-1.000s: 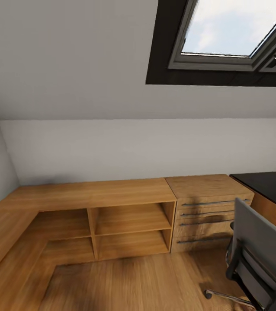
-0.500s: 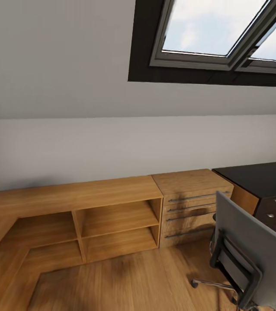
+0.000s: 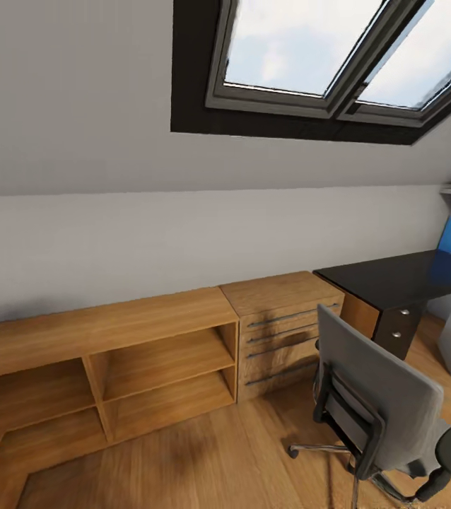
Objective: In the bedroom, organize the workspace by keeping the computer under the desk, ensuring the monitor is on the desk, placing the keyboard on the desk next to the monitor, placing the mouse on the desk next to the keyboard, moving the folder from the swivel chair onto the desk next to the mouse, stacking the notebook on top of the folder with the pen on top of the notebook, and positioning the swivel chair next to the desk.
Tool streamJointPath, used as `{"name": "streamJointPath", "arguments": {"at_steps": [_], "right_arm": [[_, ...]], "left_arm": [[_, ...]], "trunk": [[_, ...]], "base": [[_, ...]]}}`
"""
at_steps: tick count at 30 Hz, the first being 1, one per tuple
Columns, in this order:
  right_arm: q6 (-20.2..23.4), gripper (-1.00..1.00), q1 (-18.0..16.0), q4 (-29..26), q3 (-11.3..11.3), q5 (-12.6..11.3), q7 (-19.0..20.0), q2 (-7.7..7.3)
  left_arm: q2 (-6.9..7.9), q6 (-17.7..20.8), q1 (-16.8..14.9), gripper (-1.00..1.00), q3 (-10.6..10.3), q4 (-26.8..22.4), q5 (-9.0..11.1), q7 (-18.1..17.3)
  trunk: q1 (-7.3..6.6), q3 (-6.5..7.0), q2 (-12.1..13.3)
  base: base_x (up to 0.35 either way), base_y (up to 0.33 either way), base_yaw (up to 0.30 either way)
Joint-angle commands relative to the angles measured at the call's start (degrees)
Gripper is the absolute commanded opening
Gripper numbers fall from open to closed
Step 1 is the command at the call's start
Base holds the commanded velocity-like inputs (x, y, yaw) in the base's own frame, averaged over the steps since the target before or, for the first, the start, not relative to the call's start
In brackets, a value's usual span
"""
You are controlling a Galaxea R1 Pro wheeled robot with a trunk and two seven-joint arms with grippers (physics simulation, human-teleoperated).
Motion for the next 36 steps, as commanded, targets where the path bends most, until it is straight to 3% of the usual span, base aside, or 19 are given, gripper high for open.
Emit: {"name": "streamJointPath", "arguments": {"at_steps": [1,19,36], "right_arm": [[-0.13,1.0,-0.06,0.13,0.48,-0.19,-0.3,0.04],[-0.11,1.0,-0.06,0.13,0.48,-0.19,-0.29,0.04],[-0.12,1.0,-0.06,0.13,0.48,-0.19,-0.29,0.04]], "left_arm": [[0.03,-0.04,0.04,1.0,-0.43,-0.14,0.32,0.26],[0.03,-0.04,0.04,1.0,-0.43,-0.15,0.32,0.26],[0.03,-0.04,0.04,1.0,-0.43,-0.14,0.32,0.26]], "trunk": [[0.01,-0.06,-0.04],[0.01,-0.06,-0.04],[0.01,-0.06,-0.04]], "base": [[0.0,0.0,-0.285],[0.013,0.011,-0.291],[0.224,0.193,-0.293]]}}
